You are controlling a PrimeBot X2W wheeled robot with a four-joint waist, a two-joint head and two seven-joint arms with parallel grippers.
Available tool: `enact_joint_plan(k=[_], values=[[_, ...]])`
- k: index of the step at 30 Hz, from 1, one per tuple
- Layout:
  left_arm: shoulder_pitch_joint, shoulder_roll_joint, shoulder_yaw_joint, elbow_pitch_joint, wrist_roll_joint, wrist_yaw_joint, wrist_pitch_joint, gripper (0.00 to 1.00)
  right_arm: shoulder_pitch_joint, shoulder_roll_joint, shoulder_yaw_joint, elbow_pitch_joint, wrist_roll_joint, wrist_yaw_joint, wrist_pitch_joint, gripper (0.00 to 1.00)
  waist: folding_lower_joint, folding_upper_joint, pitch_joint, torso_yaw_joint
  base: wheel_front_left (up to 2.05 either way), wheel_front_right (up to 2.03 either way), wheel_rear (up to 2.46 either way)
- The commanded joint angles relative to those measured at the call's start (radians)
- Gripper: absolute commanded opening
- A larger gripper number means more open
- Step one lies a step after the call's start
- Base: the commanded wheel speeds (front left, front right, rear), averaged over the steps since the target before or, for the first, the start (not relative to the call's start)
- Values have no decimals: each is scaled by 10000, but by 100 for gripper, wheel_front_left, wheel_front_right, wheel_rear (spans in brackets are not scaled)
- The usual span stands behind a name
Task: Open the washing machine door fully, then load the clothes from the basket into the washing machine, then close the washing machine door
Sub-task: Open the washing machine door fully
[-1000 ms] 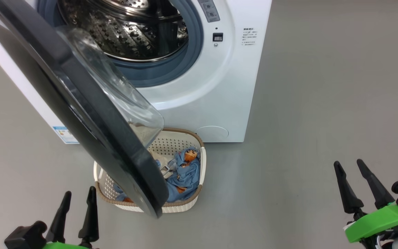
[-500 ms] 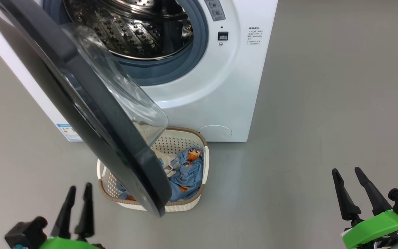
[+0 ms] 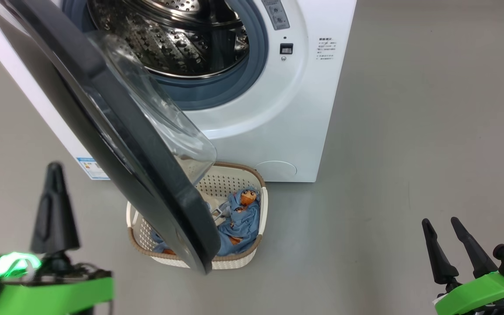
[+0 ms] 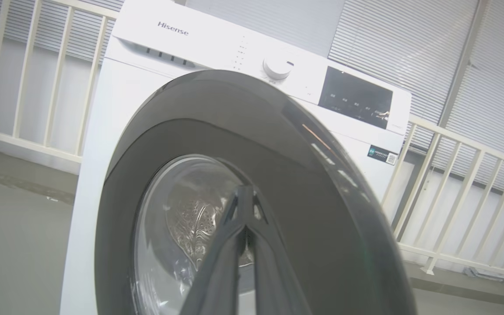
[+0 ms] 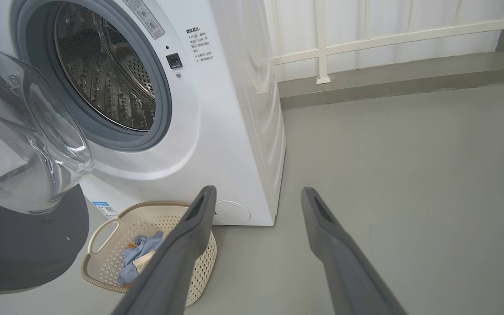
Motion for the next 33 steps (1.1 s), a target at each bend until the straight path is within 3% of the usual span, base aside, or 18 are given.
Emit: enact_joint_plan(k=[1,5,8,12,15,22,33], values=[[-315,74,193,-440,121,-17,-59,0,44,-158,161,-271,-107,16,-122,100,0,0,11,7,0,0,0],[-254,15,-870,-1620,502,-17,-59,0,35,-162,155,-329,-138,16,-122,100,0,0,65,28,0,0,0],[-227,19,-2295,-1815,905,-17,-57,0,32,-155,138,-350,-146,16,-122,100,0,0,108,53,0,0,0],[-271,-16,-3974,-1129,669,-17,-40,0,-33,-118,180,-348,-170,16,-122,100,0,0,200,52,0,0,0],[-395,-40,-4621,-230,359,-17,-43,0,-101,-84,251,-333,-164,16,-122,100,0,0,256,24,0,0,0],[-892,-88,-4652,1509,-597,-17,-55,0,-249,-58,381,-304,-161,16,-122,100,0,0,354,-56,0,0,0],[-1353,-104,-4121,2488,-1004,-17,-57,0,-283,-53,281,-370,-184,16,-122,100,0,0,458,12,0,0,0]])
